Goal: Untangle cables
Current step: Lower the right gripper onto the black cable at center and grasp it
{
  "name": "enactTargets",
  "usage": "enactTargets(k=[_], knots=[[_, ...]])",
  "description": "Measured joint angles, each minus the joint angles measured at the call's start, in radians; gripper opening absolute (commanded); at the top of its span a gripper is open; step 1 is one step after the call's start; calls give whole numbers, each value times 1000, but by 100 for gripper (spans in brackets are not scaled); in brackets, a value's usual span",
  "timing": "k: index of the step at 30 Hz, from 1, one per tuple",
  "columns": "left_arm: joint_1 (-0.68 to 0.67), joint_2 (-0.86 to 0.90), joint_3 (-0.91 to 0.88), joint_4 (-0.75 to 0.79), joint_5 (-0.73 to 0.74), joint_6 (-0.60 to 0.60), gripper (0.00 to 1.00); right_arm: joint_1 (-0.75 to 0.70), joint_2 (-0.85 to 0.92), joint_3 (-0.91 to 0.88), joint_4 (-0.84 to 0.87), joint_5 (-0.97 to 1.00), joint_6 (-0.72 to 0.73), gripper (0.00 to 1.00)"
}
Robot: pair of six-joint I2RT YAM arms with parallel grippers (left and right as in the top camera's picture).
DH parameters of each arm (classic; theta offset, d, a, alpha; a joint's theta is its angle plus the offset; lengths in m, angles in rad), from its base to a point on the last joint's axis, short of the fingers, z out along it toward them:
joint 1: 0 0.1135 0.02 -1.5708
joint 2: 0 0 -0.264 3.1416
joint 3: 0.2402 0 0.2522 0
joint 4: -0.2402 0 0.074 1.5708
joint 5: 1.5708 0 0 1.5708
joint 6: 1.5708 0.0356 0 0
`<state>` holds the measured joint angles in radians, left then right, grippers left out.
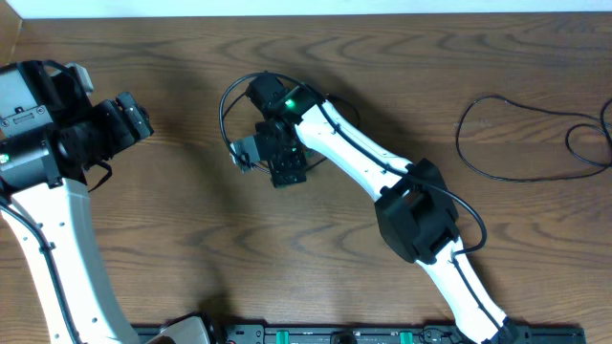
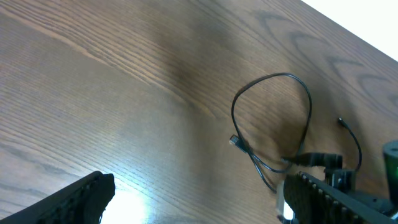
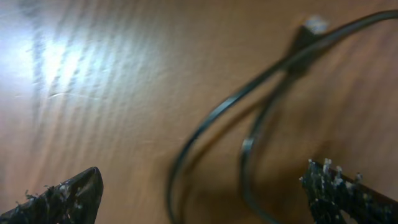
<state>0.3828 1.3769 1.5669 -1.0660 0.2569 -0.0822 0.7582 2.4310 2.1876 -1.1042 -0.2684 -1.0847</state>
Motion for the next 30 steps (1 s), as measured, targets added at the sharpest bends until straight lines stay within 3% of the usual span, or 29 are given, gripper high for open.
enactTargets(k=[18, 19, 20, 21, 30], knots=[[0, 0, 0, 0, 0, 0, 93, -9, 83, 6, 72, -70, 85, 99], [0, 0, 0, 0, 0, 0, 93, -7, 92, 6, 72, -72, 90, 96], [0, 0, 0, 0, 0, 0, 93, -4, 98, 6, 71, -74, 97, 67], [0, 0, 0, 0, 0, 0, 93, -2, 101, 6, 70, -76, 106, 1], [0, 0, 0, 0, 0, 0, 93, -6, 108, 8, 46, -71, 177, 1]])
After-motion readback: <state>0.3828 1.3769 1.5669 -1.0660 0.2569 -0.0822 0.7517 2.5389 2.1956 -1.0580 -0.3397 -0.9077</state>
